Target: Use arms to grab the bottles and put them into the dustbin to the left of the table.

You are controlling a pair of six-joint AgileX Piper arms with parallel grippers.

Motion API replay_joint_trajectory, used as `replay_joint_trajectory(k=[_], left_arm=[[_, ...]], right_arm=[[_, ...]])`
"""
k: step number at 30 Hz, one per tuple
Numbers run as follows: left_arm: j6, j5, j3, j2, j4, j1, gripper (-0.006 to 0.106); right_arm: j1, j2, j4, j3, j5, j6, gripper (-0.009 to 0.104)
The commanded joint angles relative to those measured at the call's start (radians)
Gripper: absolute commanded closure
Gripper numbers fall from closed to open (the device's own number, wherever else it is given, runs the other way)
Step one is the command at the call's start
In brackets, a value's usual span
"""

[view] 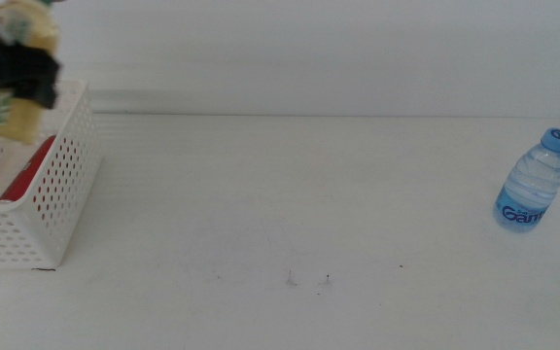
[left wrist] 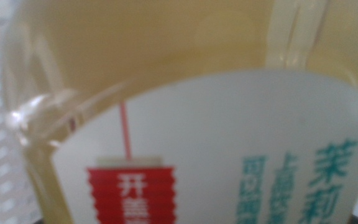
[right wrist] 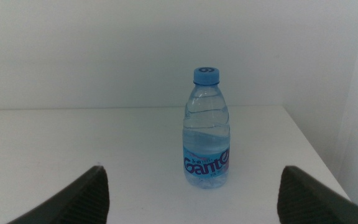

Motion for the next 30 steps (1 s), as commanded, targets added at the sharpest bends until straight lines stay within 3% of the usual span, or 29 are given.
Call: replay_joint_trajectory(k=[1,7,21,25,30], left_arm=[[0.053,0.061,-0.079,0.053,0.007,0.058,0.061],[0.145,0.090,-0.119,0.182,0.007,0.144,0.061],[0.169,0.058,-0.116,0.314,0.090,0.156,0.060],[0.178,0.050,-0.116,0.344,0.090,0.156,0.049],[0.189,0.058,-0.116,0.353,0.099,0.156,0.017]], right_arm=[[-0.004,-0.005,-0.006,0.003,-0.009,-0.004,0.004],[-0.004,-0.005,-0.006,0.003,-0.009,-0.004,0.004],[-0.004,-0.005,-0.006,0.003,-0.009,-0.004,0.004],[-0.004,-0.005,-0.006,0.003,-0.009,-0.004,0.004],[-0.004,-0.005,-0.006,0.003,-0.009,-0.004,0.004]])
